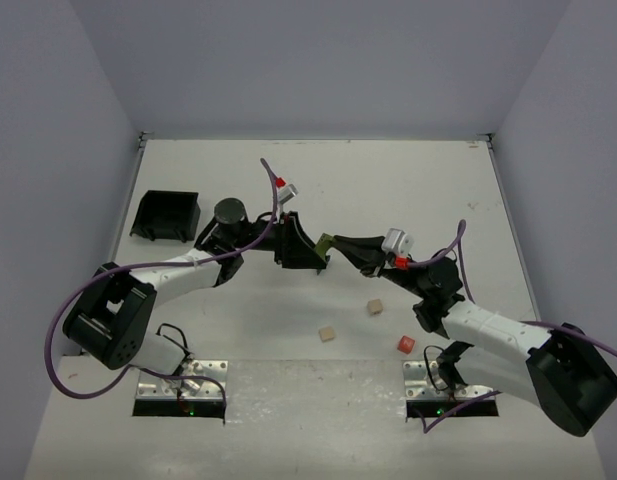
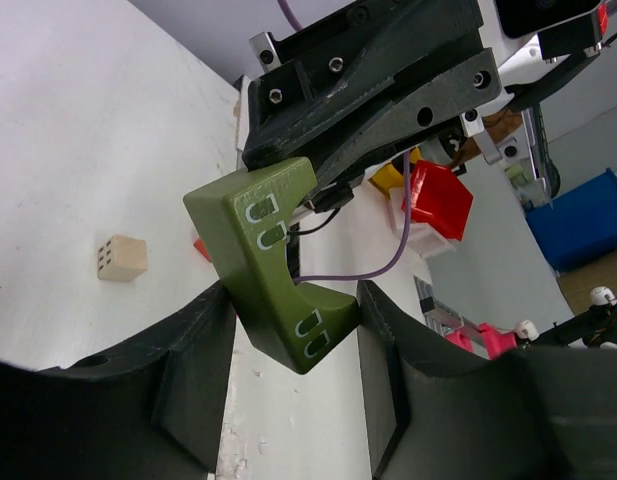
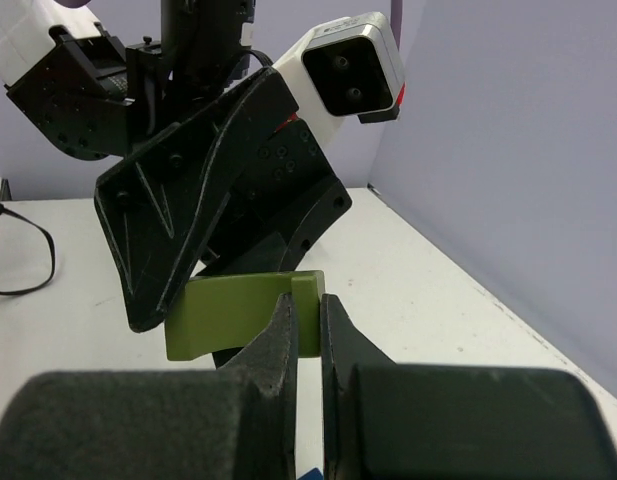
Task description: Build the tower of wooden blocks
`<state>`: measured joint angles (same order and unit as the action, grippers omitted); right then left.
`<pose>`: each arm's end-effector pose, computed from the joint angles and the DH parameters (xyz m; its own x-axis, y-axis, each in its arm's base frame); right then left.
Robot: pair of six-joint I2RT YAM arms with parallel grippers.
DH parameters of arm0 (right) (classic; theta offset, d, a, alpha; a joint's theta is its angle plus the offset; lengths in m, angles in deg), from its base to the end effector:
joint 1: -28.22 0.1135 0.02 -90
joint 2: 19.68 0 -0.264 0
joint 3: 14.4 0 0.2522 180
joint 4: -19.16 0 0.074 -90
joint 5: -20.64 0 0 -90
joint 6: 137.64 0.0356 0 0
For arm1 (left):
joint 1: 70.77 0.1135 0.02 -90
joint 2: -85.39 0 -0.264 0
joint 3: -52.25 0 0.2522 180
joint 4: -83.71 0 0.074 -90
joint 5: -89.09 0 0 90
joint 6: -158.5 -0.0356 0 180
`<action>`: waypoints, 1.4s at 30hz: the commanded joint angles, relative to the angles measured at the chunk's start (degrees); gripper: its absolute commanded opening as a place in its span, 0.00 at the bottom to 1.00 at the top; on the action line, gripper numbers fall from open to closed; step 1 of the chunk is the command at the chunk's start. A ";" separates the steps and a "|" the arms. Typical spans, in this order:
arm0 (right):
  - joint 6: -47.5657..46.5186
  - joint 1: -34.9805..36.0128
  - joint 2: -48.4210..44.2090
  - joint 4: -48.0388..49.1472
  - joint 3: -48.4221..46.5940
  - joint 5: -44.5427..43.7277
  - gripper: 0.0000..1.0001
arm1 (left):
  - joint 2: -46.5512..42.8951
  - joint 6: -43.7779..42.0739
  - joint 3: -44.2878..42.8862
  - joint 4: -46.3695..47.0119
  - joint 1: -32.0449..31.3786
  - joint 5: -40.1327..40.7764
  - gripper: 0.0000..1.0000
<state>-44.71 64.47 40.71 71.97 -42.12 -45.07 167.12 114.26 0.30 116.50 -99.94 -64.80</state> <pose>0.1541 0.1311 0.2435 0.2338 0.2292 -0.9449 -0.8635 0.4956 -0.0935 0.2380 -0.1695 0.2542 -0.6826 0.0200 -0.7305 0.7288 -0.0552 -0.6825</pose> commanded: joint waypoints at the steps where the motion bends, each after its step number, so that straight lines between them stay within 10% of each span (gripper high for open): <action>1: 0.68 0.14 0.35 3.04 -0.48 -1.87 0.00 | -1.67 0.03 0.05 5.21 -0.98 -1.08 0.30; 6: 0.29 0.14 -1.26 0.63 0.45 -1.68 0.03 | -1.19 0.11 -0.70 4.62 -0.89 -1.15 0.03; 13: 0.59 0.05 -2.81 -11.18 -2.30 -4.42 0.64 | -1.31 -1.10 -1.45 1.88 -0.89 1.91 0.00; 17: 1.50 0.11 -4.02 -14.07 -2.69 -7.16 0.71 | -2.17 -6.54 -3.62 -7.84 -0.89 7.30 0.00; 26: 4.95 0.13 -14.30 -32.85 -4.50 -26.14 0.95 | -6.83 -23.60 -11.16 -45.79 -1.07 66.55 0.00; 42: 6.68 0.05 -21.21 -43.19 -1.33 -45.23 0.96 | 29.00 -13.43 -37.29 -82.60 -3.87 114.69 0.00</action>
<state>-38.40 64.58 20.57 28.84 -43.61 -85.94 190.79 96.76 -30.69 46.90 -102.08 36.98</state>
